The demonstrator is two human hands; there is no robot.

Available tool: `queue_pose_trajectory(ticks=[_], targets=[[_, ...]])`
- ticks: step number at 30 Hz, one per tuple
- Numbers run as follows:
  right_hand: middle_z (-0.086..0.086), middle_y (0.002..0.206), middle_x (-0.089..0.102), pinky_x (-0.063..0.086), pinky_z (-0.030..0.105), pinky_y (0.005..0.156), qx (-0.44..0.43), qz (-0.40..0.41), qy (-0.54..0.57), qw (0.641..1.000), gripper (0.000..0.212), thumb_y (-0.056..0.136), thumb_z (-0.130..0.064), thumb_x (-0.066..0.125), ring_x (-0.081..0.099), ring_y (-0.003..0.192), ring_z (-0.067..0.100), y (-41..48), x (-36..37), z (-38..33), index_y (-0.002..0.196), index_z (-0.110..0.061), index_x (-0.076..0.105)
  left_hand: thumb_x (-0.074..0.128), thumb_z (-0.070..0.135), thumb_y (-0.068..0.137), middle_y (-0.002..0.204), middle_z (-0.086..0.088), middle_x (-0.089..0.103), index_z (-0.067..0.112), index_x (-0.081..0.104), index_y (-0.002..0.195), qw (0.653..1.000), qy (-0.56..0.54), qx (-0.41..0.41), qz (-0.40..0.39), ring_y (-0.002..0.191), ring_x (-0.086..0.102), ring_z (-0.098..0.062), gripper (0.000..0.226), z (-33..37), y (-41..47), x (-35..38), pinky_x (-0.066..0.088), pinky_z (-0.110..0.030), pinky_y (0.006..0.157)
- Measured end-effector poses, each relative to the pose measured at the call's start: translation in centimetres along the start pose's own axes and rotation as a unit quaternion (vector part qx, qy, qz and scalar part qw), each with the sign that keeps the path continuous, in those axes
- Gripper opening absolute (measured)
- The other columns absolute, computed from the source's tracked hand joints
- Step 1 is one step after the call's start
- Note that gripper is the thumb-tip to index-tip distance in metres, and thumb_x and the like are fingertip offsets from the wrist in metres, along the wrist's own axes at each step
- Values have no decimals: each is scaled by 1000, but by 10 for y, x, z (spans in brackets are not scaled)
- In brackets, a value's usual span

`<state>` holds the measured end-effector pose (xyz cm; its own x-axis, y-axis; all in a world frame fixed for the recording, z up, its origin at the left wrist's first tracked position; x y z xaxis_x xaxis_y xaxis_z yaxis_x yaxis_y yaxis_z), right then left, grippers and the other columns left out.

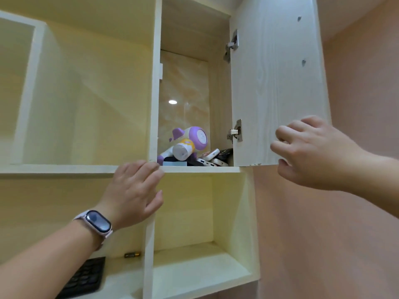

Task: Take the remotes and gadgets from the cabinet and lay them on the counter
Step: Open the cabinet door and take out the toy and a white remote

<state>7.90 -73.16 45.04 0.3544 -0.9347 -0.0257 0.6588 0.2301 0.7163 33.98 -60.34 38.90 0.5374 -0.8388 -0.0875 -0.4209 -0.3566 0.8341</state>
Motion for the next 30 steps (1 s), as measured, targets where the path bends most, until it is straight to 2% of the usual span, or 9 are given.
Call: queue_pose_trajectory(ticks=[4,9,13,16,19,23,27,28,30], targets=[[6,77,55,46,42,68,54,5,50,997,23,78,-33,45,54,70,32,20,10,-10,76,-13,56,52,34,81,90,-8,63,9,66,90,999,-42,13,-26,80,59,-31,30,7,51,-5,42,-37,65],[2,77,56,41,32,53,54,1,164,985,21,75,-33,44,55,68,28,53,43,-41,75,-15,55,45,41,88,104,-1,57,16,57,109,989,-115,-55,-76,89,56,-23,35,6,113,13,49,-35,67],[1,92,53,35,32,65,32,-36,218,975,22,88,-34,40,52,87,24,84,75,-58,96,-18,54,50,40,93,108,-1,54,17,51,117,974,-108,-132,-149,95,56,-24,33,0,145,41,40,-33,70],[0,104,52,42,34,73,55,-94,299,948,26,92,-28,41,50,101,23,104,98,-64,115,-20,52,51,46,90,108,-5,56,18,50,112,959,-85,-175,-207,98,57,-26,36,-16,149,70,43,-34,75],[3,112,52,45,36,74,34,-141,277,950,30,92,-18,44,51,105,26,119,125,-73,121,-20,51,56,54,82,108,-5,61,21,51,111,944,-66,-202,-251,93,58,-24,45,-25,146,92,46,-34,73],[2,111,57,46,36,69,29,-158,233,959,26,90,-13,49,57,100,27,139,151,-80,113,-18,59,65,55,79,104,-4,57,18,44,114,918,-65,-254,-297,81,50,-21,55,-29,137,108,35,-28,54],[1,104,61,34,32,54,28,-215,206,954,17,90,-14,50,61,91,26,153,172,-90,102,-17,61,68,59,73,107,-3,63,15,44,128,901,-60,-312,-296,86,61,-23,74,-41,128,116,44,-28,61],[0,100,61,35,31,55,27,-228,204,952,15,90,-16,50,61,89,26,156,176,-92,101,-17,61,66,56,75,106,-3,63,19,48,122,900,-54,-308,-303,86,61,-24,63,-40,127,116,46,-29,62],[-1,90,56,39,31,58,26,-248,207,946,12,90,-21,50,58,82,26,160,182,-96,97,-17,60,60,45,83,101,-3,58,28,54,88,899,-45,-290,-324,84,60,-25,19,-35,126,116,48,-31,66]])
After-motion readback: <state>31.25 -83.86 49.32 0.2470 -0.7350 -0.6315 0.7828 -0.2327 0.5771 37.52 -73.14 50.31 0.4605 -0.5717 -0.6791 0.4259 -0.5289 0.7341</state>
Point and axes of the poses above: each hand's wrist, its own y-axis towards the middle knuckle, its own x-axis out of the palm, z = x × y, the point moved 8 cm from there along y, towards the middle knuckle
